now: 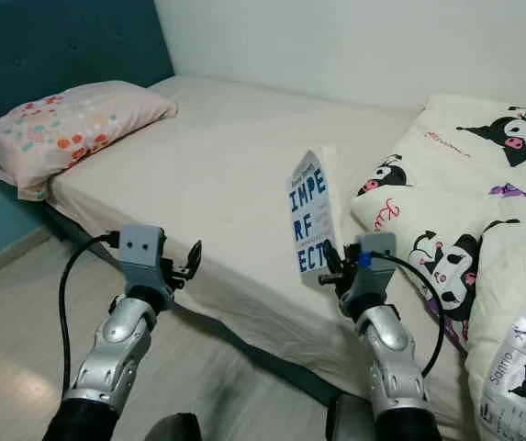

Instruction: Clean up the room

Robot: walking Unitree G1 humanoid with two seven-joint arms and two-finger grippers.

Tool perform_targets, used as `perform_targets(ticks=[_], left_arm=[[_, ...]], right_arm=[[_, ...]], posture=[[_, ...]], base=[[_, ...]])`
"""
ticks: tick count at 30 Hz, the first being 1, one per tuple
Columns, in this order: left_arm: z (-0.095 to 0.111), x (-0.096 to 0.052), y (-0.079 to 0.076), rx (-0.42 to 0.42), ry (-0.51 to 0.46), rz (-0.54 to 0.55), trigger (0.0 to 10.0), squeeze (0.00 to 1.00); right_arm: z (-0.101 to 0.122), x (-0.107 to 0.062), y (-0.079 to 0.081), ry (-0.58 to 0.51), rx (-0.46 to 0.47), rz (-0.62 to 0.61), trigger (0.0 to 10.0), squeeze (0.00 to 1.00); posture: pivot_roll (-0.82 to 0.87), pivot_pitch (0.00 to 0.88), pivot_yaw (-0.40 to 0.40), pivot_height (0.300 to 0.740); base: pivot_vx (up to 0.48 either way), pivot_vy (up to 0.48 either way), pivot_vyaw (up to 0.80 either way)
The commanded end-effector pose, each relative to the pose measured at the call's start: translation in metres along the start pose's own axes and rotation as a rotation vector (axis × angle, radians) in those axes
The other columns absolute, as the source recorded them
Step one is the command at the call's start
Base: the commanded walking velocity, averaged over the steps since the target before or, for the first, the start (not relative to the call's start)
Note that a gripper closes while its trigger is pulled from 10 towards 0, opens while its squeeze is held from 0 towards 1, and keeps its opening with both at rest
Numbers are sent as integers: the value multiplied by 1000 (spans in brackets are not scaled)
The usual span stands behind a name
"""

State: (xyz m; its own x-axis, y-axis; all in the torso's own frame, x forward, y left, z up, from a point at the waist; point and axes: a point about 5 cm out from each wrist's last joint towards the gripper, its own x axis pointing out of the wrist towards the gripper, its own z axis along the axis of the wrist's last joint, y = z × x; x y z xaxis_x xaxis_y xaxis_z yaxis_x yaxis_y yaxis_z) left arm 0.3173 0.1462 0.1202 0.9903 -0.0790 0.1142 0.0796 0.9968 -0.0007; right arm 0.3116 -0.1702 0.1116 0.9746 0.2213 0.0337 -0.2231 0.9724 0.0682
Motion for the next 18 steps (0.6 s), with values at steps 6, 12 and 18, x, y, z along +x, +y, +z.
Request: perform_targets(ticks=[6, 12, 18], left_arm=[[-6, -3, -2, -51, 15, -2, 10000, 0], [-7, -3, -4, -55, 19, -4, 10000, 0], [-7, -2, -2, -96, 28, 20, 10000, 0]], right_arm=[[8, 4, 7, -61, -38, -6, 10000, 0], [8, 4, 7, -59, -40, -10, 10000, 0], [8, 4, 8, -56, -48, -3, 10000, 0]], posture=[[-35, 0, 38, 616], [-34, 0, 38, 631], [-31, 0, 35, 656]], base=[[0, 0, 0], [0, 0, 0], [0, 0, 0]])
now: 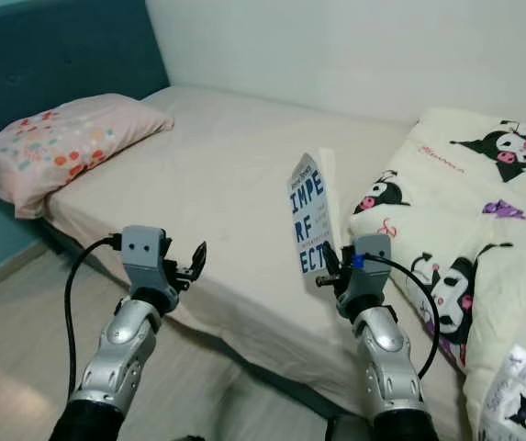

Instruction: Clean up the room

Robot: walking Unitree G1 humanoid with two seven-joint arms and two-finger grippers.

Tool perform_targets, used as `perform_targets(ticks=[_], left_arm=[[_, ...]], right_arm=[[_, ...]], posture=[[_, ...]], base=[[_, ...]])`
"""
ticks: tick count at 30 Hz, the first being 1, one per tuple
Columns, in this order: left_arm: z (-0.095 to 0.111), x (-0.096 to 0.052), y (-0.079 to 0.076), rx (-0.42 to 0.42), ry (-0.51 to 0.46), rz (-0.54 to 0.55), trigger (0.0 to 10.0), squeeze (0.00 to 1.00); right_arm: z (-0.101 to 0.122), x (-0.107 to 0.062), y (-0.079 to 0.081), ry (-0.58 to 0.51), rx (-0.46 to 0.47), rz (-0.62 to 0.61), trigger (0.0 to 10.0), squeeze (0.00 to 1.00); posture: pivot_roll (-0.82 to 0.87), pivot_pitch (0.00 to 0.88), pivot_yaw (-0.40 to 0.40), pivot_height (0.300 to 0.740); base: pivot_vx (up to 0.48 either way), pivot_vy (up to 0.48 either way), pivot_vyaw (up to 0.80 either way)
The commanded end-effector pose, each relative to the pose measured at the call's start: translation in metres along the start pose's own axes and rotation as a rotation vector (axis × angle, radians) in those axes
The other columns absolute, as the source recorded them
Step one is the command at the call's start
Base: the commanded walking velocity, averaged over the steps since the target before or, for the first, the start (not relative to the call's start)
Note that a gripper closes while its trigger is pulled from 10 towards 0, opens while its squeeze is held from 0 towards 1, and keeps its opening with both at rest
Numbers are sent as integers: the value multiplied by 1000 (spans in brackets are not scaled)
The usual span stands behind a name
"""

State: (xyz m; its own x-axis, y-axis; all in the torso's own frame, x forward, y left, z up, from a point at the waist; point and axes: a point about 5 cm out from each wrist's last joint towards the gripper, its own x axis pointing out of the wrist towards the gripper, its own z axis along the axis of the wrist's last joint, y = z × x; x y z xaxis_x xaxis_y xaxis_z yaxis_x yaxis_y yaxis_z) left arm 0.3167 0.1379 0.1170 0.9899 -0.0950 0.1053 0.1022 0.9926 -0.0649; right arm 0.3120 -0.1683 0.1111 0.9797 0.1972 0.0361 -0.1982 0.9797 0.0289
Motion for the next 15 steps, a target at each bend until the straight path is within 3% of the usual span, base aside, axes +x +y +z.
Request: perform_targets(ticks=[1, 15], left_arm=[[-4, -2, 7, -42, 23, 41, 10000, 0], [-4, -3, 9, -81, 28, 53, 10000, 0]], right_arm=[[9, 4, 6, -53, -8, 22, 10000, 0], [11, 5, 7, -60, -21, 29, 10000, 0]], posture=[[-31, 0, 35, 661], [-28, 0, 25, 711]], base=[[0, 0, 0], [0, 0, 0]])
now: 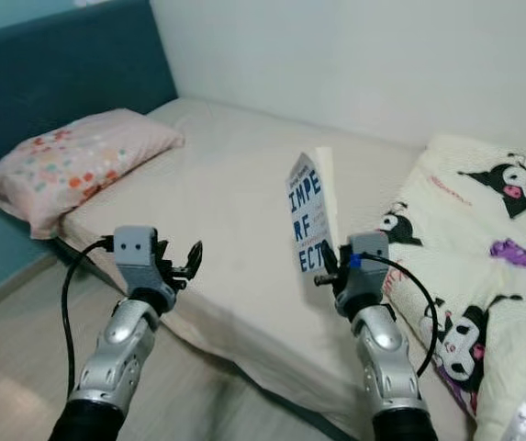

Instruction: Clean up the room

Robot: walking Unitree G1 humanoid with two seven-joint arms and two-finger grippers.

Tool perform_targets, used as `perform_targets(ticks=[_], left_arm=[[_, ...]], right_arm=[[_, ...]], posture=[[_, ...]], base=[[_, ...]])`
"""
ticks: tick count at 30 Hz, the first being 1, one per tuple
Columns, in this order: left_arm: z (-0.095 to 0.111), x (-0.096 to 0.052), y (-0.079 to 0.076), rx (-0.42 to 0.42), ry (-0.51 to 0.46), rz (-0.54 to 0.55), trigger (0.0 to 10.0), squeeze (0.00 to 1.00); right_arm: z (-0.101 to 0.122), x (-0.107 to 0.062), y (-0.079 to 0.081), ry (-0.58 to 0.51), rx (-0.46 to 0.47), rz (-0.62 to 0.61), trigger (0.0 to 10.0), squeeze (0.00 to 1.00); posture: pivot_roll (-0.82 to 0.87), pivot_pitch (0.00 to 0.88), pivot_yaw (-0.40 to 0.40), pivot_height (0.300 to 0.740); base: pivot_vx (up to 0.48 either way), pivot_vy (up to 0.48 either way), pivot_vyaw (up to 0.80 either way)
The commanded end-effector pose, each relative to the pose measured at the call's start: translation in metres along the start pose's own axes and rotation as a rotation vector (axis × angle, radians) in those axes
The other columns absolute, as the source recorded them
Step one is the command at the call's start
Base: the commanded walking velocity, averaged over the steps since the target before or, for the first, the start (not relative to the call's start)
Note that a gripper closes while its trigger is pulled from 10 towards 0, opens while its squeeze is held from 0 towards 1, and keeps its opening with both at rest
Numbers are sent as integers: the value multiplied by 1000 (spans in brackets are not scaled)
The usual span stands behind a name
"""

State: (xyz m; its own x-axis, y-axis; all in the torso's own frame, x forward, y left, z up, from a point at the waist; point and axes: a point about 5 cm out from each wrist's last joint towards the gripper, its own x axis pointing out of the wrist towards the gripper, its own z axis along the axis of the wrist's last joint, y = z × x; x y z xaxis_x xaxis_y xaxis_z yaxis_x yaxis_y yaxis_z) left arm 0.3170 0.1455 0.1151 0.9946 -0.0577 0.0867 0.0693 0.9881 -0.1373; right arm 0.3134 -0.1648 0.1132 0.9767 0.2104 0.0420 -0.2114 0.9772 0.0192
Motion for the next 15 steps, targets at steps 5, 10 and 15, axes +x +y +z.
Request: perform_targets(ticks=[5, 10, 15], left_arm=[[-3, -4, 3, -12, 13, 18, 10000, 0], [-4, -6, 4, 9, 11, 20, 10000, 0], [-7, -8, 3, 33, 28, 8, 10000, 0]], right_arm=[[9, 3, 5, -53, -16, 20, 10000, 0], [8, 3, 7, -50, -24, 26, 10000, 0], [3, 2, 6, -23, -48, 13, 10000, 0]], posture=[[-26, 0, 21, 731], [-25, 0, 19, 740], [-24, 0, 20, 740]], base=[[0, 0, 0], [0, 0, 0], [0, 0, 0]])
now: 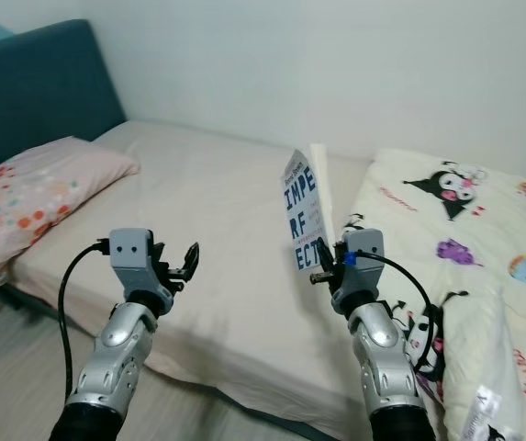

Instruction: Clean up the room

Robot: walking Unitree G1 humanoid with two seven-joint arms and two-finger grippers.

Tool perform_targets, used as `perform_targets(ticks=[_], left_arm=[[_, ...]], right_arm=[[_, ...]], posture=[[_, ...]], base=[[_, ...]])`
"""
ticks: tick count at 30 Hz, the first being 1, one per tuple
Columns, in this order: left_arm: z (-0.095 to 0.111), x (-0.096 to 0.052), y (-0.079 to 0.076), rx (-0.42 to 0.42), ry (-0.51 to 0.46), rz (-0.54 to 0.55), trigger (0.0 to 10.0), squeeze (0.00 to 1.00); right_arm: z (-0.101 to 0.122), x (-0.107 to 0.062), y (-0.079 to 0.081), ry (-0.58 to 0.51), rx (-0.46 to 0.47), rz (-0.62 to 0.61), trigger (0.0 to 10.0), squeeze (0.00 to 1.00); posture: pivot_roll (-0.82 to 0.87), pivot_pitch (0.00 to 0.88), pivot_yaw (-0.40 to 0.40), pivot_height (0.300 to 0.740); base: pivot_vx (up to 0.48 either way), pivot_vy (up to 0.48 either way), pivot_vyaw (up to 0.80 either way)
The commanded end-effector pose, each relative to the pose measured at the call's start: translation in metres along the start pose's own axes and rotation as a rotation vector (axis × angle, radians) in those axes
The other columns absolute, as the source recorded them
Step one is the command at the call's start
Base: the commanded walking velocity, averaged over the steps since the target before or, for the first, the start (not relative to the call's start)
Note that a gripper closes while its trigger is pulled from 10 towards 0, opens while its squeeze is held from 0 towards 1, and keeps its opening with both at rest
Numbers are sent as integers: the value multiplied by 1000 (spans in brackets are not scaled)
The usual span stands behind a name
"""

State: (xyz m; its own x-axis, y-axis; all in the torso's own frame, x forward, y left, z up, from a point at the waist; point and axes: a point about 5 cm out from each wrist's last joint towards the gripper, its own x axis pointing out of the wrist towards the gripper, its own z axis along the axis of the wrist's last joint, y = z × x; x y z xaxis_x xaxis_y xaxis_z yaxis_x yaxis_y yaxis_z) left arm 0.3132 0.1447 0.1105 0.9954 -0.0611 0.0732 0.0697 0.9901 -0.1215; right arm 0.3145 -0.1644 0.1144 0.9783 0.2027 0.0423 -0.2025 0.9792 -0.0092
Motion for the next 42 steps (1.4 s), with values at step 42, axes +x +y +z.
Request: perform_targets(ticks=[42], left_arm=[[-6, -8, 8, 21, 21, 44, 10000, 0]], right_arm=[[-15, -1, 25, 33, -82, 98, 10000, 0]], posture=[[-14, 0, 4, 740]], base=[[0, -11, 210]])
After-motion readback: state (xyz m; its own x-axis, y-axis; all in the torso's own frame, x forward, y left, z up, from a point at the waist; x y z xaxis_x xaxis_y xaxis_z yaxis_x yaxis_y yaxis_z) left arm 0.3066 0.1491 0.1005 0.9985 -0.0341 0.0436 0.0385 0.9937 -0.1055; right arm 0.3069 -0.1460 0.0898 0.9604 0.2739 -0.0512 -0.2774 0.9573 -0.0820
